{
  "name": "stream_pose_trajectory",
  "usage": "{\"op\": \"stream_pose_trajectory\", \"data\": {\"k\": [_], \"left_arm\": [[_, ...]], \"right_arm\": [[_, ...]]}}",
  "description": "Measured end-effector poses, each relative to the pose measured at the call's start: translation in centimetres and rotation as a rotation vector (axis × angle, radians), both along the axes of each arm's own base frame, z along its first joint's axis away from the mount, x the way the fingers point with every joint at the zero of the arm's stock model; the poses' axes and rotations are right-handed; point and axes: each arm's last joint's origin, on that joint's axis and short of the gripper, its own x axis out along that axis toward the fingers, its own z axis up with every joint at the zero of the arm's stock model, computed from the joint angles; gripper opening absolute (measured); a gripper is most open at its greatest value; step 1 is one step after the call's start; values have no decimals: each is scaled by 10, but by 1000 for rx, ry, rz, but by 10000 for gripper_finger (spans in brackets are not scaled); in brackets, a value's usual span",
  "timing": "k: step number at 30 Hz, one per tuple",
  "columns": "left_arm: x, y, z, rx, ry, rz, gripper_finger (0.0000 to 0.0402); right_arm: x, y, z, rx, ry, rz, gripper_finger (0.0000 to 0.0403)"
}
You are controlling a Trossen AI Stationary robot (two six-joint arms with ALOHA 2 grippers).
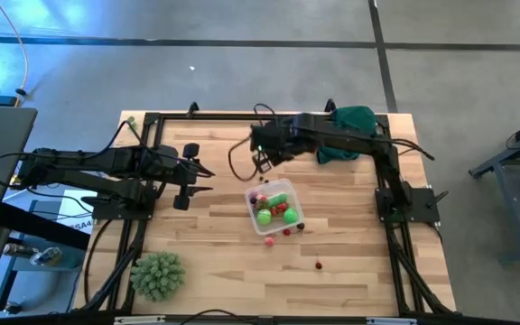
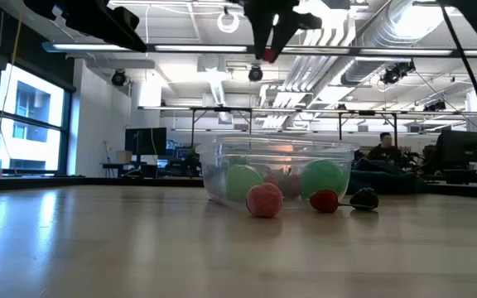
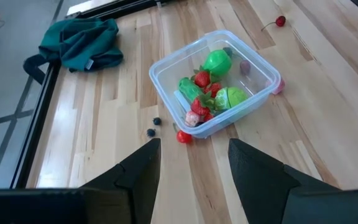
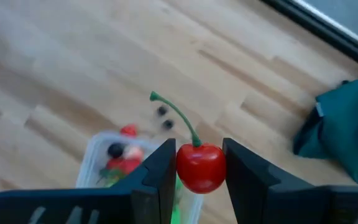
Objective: Pick and placing Produce into tupperware
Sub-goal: Put the red cherry into the transparent container
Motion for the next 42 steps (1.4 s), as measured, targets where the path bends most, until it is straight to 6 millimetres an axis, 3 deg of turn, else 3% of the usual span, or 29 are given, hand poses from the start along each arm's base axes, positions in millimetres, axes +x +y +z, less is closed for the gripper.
{"op": "stream_pose_trajectory", "data": {"k": [9,17,25,34,42], "left_arm": [[0,0,0,0,0,1,179],[0,0,0,0,0,0,179],[0,0,0,0,0,0,179],[0,0,0,0,0,0,179],[0,0,0,0,0,0,179]], "right_arm": [[-23,62,-11,39,73,96,103],[-28,89,-42,61,83,312,103],[-17,86,-87,48,91,576,103],[-9,76,-123,66,31,701,103],[-11,59,-164,181,-47,659,103]]}}
